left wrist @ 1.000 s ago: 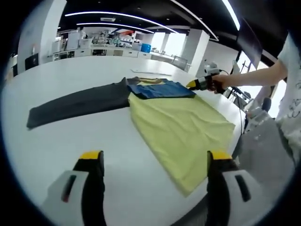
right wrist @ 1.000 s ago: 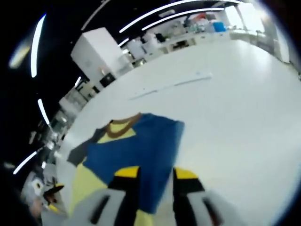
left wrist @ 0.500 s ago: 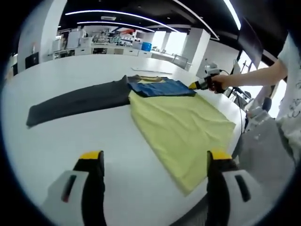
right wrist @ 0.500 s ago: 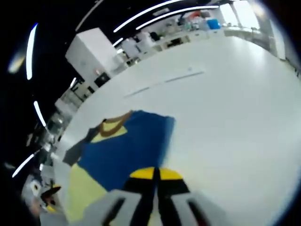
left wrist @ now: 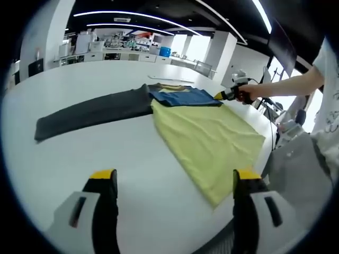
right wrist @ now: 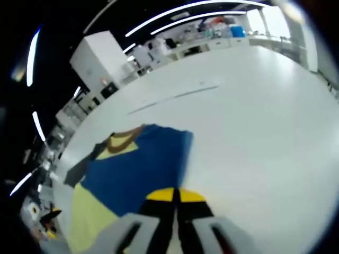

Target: Fold the garment on the visible template until the final outline fits inside the template.

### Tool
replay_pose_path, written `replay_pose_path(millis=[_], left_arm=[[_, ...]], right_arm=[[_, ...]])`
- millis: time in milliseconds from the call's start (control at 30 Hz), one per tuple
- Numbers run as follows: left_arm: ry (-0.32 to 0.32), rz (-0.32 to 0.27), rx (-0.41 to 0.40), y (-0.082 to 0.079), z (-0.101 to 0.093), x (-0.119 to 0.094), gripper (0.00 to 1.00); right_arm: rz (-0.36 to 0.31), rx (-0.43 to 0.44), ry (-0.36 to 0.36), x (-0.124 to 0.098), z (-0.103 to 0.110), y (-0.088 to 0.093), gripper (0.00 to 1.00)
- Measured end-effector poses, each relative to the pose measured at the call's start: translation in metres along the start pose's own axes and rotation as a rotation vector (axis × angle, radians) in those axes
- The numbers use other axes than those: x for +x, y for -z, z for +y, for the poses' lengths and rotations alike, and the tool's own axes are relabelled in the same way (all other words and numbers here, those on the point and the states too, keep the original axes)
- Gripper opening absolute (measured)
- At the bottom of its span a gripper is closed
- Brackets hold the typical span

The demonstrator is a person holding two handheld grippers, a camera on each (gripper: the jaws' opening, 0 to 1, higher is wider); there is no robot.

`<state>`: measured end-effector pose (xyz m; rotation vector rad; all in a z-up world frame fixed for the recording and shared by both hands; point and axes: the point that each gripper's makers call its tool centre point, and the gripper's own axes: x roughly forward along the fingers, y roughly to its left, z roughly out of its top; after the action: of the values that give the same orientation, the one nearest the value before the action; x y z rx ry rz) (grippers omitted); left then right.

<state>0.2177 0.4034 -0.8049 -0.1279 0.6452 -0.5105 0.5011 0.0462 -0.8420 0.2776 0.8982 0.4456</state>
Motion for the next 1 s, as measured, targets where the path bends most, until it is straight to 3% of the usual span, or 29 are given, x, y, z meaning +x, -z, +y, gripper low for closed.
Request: replay_pose_path(millis=[533,833,933,1000], left_arm=[[-0.004,-0.007,-0.002,-0.002,0.001,-0.001,0.87],[-0.013,-0.014,-0.006,-0.002,0.004,-0.004,0.87],[-0.016,-0.020,-0.006,-0.004,0.005,-0.005,0.87],[-0.015,-0.025,-0.009,-0.005,0.006,-0.005,0.87]], right_arm=[[-0.013,-0.014,0.049,-0.004,-0.007,0.001,0.00],[-0.022,-0.010,0.016,-0.007,0.000,0.003,0.00],[-0.033,-0.037,-0.027,-0.010,0.004,0.003,0.09],[-0.049,-0.092,-0.061,-0.013,0.010,0.004,0.23]])
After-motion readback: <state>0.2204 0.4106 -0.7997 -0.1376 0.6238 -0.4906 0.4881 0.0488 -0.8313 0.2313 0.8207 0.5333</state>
